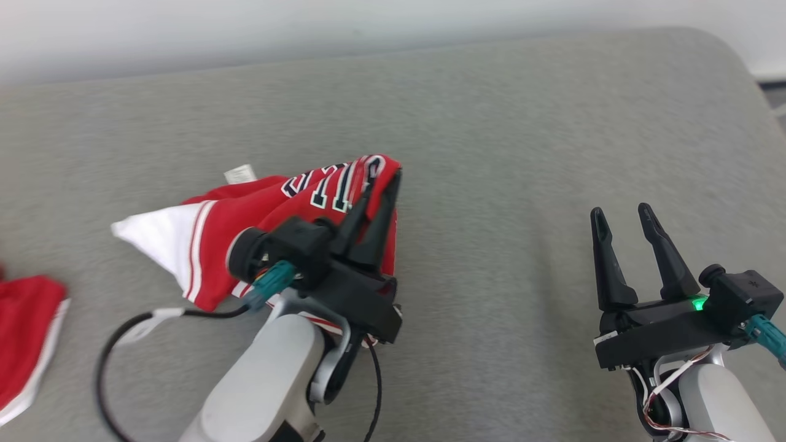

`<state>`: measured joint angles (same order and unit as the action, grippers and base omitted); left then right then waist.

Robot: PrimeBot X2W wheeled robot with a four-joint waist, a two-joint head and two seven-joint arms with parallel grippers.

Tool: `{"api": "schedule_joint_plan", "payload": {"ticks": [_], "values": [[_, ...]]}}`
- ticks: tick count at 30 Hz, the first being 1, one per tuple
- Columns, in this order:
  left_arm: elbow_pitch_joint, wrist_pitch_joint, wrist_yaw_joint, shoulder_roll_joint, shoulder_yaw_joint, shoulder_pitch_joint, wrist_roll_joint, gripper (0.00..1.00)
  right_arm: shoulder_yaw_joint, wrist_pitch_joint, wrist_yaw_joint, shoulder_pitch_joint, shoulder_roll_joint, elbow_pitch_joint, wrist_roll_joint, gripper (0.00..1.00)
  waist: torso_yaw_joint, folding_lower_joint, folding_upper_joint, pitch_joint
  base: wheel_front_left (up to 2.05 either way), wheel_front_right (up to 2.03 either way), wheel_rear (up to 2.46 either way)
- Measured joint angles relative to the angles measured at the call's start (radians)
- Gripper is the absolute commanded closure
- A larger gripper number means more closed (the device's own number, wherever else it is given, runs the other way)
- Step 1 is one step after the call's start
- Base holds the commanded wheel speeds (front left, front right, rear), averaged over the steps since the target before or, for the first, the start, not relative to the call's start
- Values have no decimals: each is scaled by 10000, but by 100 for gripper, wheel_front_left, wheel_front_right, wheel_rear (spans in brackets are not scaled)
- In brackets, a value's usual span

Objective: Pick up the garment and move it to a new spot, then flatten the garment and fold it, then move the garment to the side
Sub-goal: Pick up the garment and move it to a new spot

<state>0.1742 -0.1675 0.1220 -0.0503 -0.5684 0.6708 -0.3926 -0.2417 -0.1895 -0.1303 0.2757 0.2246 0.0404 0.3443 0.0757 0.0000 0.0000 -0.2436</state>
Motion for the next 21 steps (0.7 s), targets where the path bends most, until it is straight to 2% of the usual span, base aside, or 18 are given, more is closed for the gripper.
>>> {"api": "schedule_joint_plan", "payload": {"ticks": [9, 16, 17, 18, 21], "values": [[1684, 211, -104, 10, -1565, 778, -752, 100, -69, -336, 0, 124, -240, 362, 109, 0, 1280, 0, 0, -609, 0, 0, 0], [2861, -6, -84, 8, -2378, 1272, -1269, 100, -140, -499, 0, 296, -291, 656, 178, 0, 1748, 1, 0, -1088, 0, 0, 0], [2907, -90, -61, 8, -2477, 1339, -1340, 66, -123, -516, 0, 301, -286, 709, 180, 0, 1757, 2, 0, -1106, 0, 0, 0], [2918, -182, -50, 4, -2579, 1387, -1358, 0, -107, -531, 0, 307, -276, 746, 180, 0, 1747, 1, 1, -1105, 0, 0, 0], [2780, -437, 71, 8, -2759, 1494, -1442, 0, -58, -568, 0, 312, -261, 790, 174, 0, 1657, 1, 1, -1047, 0, 0, 0]]}}
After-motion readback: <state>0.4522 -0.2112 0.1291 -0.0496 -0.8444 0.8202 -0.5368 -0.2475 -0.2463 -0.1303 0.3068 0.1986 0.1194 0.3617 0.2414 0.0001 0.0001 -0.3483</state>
